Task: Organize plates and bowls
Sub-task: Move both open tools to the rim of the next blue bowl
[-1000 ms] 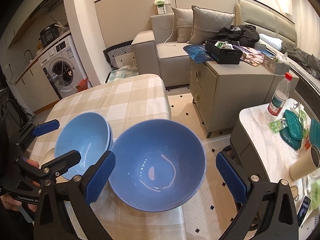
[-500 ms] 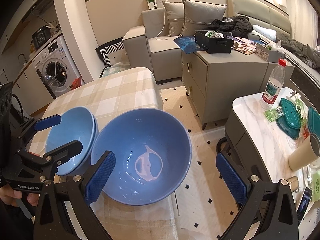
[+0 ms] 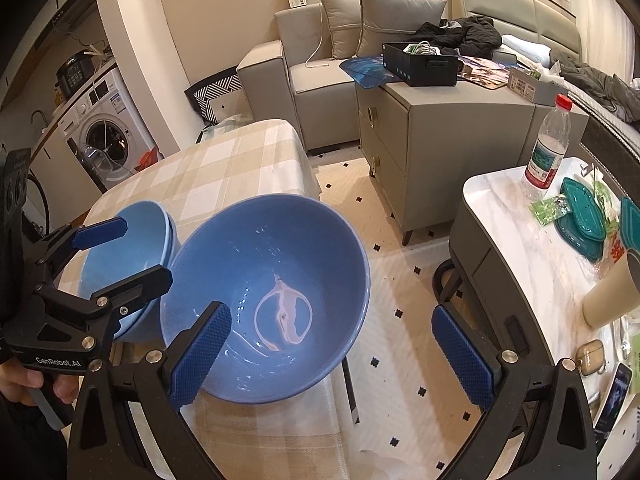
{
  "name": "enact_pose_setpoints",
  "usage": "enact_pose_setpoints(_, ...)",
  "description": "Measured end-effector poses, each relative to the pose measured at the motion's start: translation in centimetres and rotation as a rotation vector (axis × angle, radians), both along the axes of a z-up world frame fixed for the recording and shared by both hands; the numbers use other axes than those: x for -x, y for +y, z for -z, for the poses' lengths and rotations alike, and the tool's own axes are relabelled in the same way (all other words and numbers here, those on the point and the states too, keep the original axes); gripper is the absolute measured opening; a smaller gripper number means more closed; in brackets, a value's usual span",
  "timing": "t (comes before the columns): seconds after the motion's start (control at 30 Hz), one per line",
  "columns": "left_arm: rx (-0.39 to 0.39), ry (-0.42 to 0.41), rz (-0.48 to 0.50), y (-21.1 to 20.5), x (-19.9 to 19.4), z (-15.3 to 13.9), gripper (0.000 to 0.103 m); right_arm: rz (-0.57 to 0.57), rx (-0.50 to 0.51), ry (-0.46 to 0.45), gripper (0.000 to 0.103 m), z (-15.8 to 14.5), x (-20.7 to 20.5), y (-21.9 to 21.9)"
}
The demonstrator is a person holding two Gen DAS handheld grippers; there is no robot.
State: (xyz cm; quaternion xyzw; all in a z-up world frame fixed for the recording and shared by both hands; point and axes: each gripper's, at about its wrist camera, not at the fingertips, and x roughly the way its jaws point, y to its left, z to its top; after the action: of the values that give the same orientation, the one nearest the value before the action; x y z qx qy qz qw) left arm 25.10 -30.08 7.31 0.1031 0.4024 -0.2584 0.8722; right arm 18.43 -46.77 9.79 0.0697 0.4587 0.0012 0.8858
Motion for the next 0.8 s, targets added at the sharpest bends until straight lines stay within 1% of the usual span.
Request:
enact_pose_setpoints(0.33,-0.011,0.028,0.010,-1.2,-0.9,1.1,0.103,0.006,-0.016,0.033,0.102,1.3,-0.2,-0.3)
enact_pose_setpoints(0.8,-0.004,0.048,0.031,-2.5,-1.7,1.8,0.103,-0.005,-0.028,0.060,0.102,2.6,-0.3,-0.2)
